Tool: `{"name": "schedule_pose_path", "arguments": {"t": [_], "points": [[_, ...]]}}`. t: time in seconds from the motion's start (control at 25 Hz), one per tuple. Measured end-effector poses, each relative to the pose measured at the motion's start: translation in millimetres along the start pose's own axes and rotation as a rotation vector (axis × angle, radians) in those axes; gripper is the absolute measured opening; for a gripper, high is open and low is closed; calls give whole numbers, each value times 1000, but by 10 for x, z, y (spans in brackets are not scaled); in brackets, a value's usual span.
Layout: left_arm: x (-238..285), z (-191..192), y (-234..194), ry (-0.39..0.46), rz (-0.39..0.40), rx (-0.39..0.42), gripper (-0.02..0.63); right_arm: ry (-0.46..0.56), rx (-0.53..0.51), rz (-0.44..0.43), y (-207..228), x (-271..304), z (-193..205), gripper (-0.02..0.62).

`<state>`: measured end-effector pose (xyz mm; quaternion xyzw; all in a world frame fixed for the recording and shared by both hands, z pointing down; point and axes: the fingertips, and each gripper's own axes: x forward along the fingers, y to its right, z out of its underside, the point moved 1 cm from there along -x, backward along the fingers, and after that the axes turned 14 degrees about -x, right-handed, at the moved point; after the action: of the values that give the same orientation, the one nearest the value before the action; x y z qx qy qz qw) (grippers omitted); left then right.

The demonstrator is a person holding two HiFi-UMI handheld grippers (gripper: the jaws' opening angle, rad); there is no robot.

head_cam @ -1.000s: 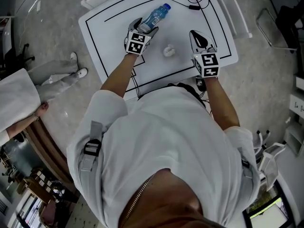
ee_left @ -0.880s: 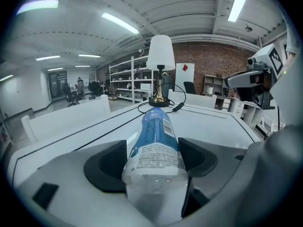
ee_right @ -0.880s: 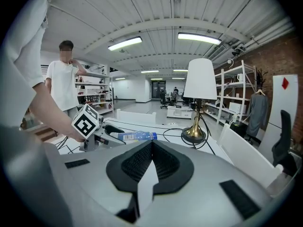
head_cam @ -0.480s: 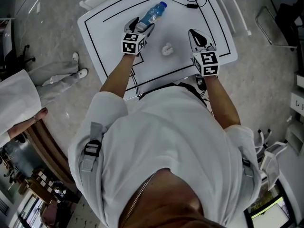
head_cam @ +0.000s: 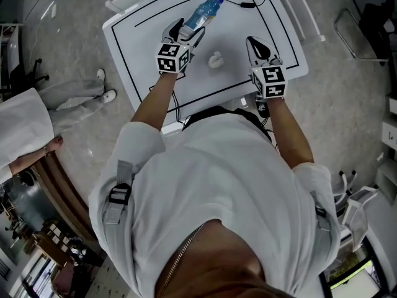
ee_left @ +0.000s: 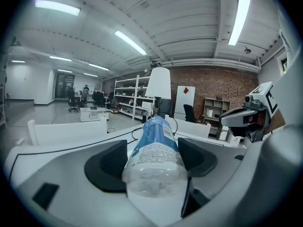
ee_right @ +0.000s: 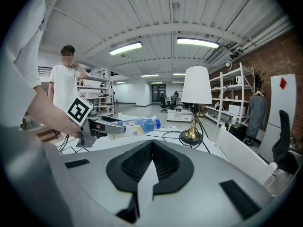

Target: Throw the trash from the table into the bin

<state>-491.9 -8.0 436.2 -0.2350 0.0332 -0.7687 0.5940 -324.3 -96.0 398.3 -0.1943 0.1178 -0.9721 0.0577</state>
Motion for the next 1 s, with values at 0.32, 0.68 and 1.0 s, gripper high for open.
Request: {"name": "schedule_pose_path", "arguments": {"t": [0.32, 0.68, 1.0], "points": [[-162, -57, 1031, 78, 49, 22, 348, 33, 8, 28, 209, -826, 303, 4], [-152, 267, 2504, 86, 151, 58, 348, 40, 40, 158, 728, -2203, 913, 3], [56, 763, 3777, 21, 288, 88, 348, 6, 106, 294, 1130, -3329, 1574, 3]]}}
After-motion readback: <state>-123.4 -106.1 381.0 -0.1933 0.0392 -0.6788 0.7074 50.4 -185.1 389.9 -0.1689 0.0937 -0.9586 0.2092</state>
